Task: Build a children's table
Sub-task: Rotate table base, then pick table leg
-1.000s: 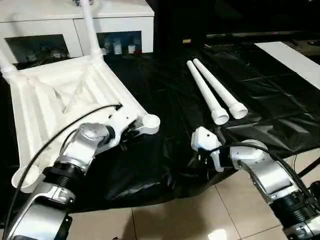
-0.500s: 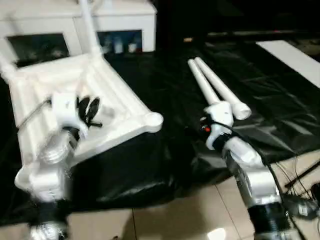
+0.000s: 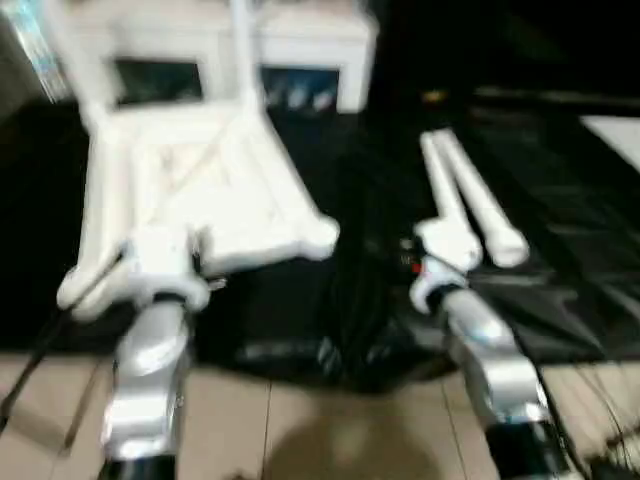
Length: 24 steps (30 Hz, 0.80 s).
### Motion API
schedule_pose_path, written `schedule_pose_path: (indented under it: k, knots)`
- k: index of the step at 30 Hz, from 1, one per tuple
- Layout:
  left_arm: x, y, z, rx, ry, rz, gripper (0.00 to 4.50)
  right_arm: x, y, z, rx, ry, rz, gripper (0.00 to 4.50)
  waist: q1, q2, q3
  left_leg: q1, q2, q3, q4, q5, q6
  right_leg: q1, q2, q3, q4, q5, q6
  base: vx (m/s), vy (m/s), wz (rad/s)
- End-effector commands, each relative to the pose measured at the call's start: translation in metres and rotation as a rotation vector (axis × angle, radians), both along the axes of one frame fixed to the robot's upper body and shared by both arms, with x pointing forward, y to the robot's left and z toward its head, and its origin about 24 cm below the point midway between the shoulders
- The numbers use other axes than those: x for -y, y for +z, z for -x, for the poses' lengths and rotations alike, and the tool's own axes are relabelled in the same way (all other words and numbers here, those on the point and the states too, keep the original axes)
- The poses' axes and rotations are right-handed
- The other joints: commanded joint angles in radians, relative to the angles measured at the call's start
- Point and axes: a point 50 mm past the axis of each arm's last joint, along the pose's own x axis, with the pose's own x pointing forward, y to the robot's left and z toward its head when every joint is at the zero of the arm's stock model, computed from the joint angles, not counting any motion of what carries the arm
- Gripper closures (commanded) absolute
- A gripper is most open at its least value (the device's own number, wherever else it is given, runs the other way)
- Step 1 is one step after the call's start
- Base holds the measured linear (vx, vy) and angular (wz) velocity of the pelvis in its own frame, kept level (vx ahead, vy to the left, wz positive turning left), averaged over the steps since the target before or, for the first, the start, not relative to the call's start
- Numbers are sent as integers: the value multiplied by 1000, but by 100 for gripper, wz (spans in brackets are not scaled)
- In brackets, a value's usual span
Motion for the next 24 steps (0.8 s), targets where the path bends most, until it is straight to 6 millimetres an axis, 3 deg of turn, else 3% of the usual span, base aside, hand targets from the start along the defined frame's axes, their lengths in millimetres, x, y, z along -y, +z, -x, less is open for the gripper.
schedule_pose_path:
  k: [1,2,3,4,5,6,7,8,9,10,11,12,13,14,15,16,17,18,19,20,21,22,23,24]
  knots:
    - [8,-1,-3,-12,-16,-10,314,4,2,-2,-6,-16,-20,65,2,5,-28,46,21,13,-39,-277,79,43,-113,73,-186,-650,135,3,-73,8]
    - [10,-1,-3,-16,-19,-6,314,3,3,-2,-2,-8,-27,65,4,4,-25,56,6,24,-24,-273,79,44,-109,72,-203,-741,142,3,-73,8]
    - [13,-3,-4,-20,-31,-4,314,3,5,-2,10,-2,-27,65,7,4,-23,57,5,26,-27,-253,83,59,-109,67,-218,-799,162,0,0,0]
    - [13,-3,-4,-20,-36,-4,314,3,6,-3,13,-2,-24,65,14,11,-27,50,19,18,-45,-243,86,79,-113,61,-215,-760,175,0,0,0]
    - [17,-6,-4,-26,-58,-7,314,3,9,-4,33,-2,-17,65,11,10,-33,45,28,13,-56,-239,86,89,-112,57,-208,-719,175,0,0,0]
    - [22,-11,-2,-34,-82,0,314,2,14,-5,66,-10,-28,65,7,20,-35,61,58,0,-80,-262,83,87,-116,41,-199,-657,162,61,29,-12]
    - [22,-11,-2,-34,-82,0,314,2,14,-5,66,-10,-28,65,-1,15,-47,59,87,-20,-102,-264,81,102,-127,42,-172,-542,127,85,45,-14]
    - [23,-19,1,-51,-100,-11,314,0,20,-7,90,-2,-62,65,-5,15,-51,59,99,-28,-111,-262,84,104,-132,47,-156,-477,100,85,45,-14]
    - [23,-21,2,-56,-107,-18,314,-1,23,-7,99,3,-70,65,-23,31,-52,156,177,-49,-140,-310,51,32,-122,51,-103,-384,18,95,24,-30]
    - [21,-23,4,-67,-102,-40,314,-3,23,-8,96,15,-75,65,-43,27,-47,179,219,-40,-165,-371,38,-1,-134,54,-47,-272,-58,142,-20,-53]
    - [20,-23,4,-67,-98,-42,314,-3,23,-8,97,19,-75,65,-46,15,-44,185,222,-33,-170,-377,25,-16,-142,56,-26,-227,-83,142,-20,-53]
    - [19,-23,5,-67,-88,-47,314,-5,24,-8,100,26,-75,65,-42,-11,-50,154,121,42,-114,-320,1,10,-151,100,-54,-115,-167,208,-84,-62]
    - [13,-22,6,-67,-56,-35,314,-8,24,-9,95,45,-75,65,22,-67,-78,-46,-55,23,58,-229,96,231,-199,229,-86,16,-193,258,-42,-24]
    - [12,-22,6,-67,-46,-28,314,-9,24,-9,96,50,-69,65,34,-44,-96,-61,-38,-9,87,-125,119,239,-245,250,-82,141,-198,258,-42,-24]
    - [10,-21,7,-62,-42,-26,314,-12,25,-10,101,63,-54,65,19,-40,-89,-125,-30,-47,124,4,102,228,-220,236,-55,500,-195,213,42,15]
    - [10,-21,7,-62,-42,-26,314,-12,25,-10,101,63,-54,65,14,-42,-87,-134,-31,-63,107,85,57,213,-180,193,-35,764,-186,71,21,8]
    - [9,-20,8,-58,-40,-28,314,-15,26,-9,106,77,-40,65,7,-32,-81,-128,-23,-68,83,150,57,187,-166,156,-41,782,-169,8,65,11]
    - [8,-21,9,-58,-39,-31,314,-17,25,-9,101,96,-39,65,-2,8,-70,-111,-12,-67,14,255,92,151,-115,85,-69,576,-88,-104,62,4]
    - [8,-22,9,-59,-38,-32,314,-17,25,-9,95,98,-45,65,-18,56,-77,-67,64,-95,-44,262,174,142,-92,23,-69,270,33,-31,93,-21]
    - [8,-22,11,-59,-34,-35,314,-19,24,-10,77,102,-56,65,-51,68,-76,-53,146,-155,-69,229,298,111,-61,-10,30,123,62,32,49,-25]
    - [7,-22,12,-58,-30,-36,314,-19,23,-10,63,104,-61,65,-79,52,-92,54,205,-245,-72,263,554,-10,-63,15,132,-182,76,132,41,-31]
    - [6,-21,13,-56,-20,-35,314,-20,23,-12,51,108,-57,65,-72,29,-90,50,173,-215,-46,255,584,-50,-77,52,143,-148,106,80,31,-6]
    - [6,-21,14,-57,-12,-34,314,-21,23,-12,26,110,-67,65,-75,27,-86,41,148,-192,-48,241,575,-55,-70,55,142,-112,134,80,31,-6]
    - [5,-21,15,-58,-9,-34,314,-21,22,-12,-7,107,-74,65,-78,24,-78,5,101,-147,-65,148,539,-44,-56,53,127,-45,158,0,0,0]
